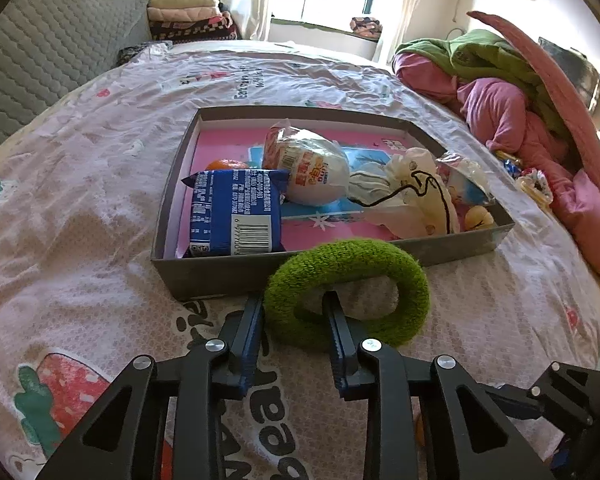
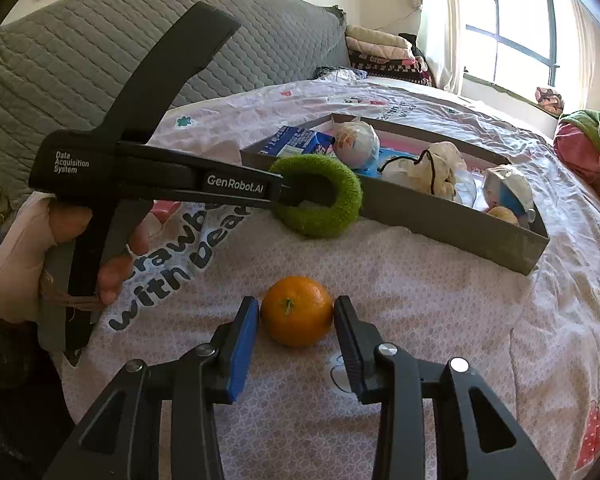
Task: Organize objects
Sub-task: 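Grasp the green fuzzy ring with the left tool while the right tool grasps the orange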
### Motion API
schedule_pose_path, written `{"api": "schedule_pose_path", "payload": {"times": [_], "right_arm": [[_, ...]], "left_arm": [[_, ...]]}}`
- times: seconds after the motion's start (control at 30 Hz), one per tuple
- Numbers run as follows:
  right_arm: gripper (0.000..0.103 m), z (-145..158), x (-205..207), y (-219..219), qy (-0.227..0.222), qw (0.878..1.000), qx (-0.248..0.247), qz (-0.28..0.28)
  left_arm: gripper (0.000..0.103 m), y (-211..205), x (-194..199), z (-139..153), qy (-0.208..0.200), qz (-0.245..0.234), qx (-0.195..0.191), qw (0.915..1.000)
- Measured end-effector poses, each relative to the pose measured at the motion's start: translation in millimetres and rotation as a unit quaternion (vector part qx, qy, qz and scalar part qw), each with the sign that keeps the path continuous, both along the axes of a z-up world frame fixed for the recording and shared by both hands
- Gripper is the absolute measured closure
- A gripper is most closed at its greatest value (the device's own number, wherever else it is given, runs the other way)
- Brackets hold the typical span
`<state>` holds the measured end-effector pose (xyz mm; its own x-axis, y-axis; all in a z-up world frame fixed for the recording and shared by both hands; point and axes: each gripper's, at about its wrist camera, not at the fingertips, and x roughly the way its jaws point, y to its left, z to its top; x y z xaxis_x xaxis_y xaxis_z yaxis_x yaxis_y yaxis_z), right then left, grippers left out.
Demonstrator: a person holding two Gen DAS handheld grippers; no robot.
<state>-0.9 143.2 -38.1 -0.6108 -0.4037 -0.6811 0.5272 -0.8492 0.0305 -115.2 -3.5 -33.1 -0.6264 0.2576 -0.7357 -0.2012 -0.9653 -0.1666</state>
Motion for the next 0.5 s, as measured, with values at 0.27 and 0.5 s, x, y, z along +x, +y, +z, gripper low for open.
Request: {"api": "schedule_pose_path", "payload": {"times": [0.27,0.5], "right_arm": [[0.063,-4,-2,-3,-0.002,1.0,0.011,0.002],[0.064,-10,-7,-5,-0.01,1.0,0.016,0.004]], "left_arm": [[0.074,-2,-7,-5,-0.015,-0.001,0.016,0.9998],[0.08,2,-9,-6,-0.011,-0.008,0.011,0.9998]]}}
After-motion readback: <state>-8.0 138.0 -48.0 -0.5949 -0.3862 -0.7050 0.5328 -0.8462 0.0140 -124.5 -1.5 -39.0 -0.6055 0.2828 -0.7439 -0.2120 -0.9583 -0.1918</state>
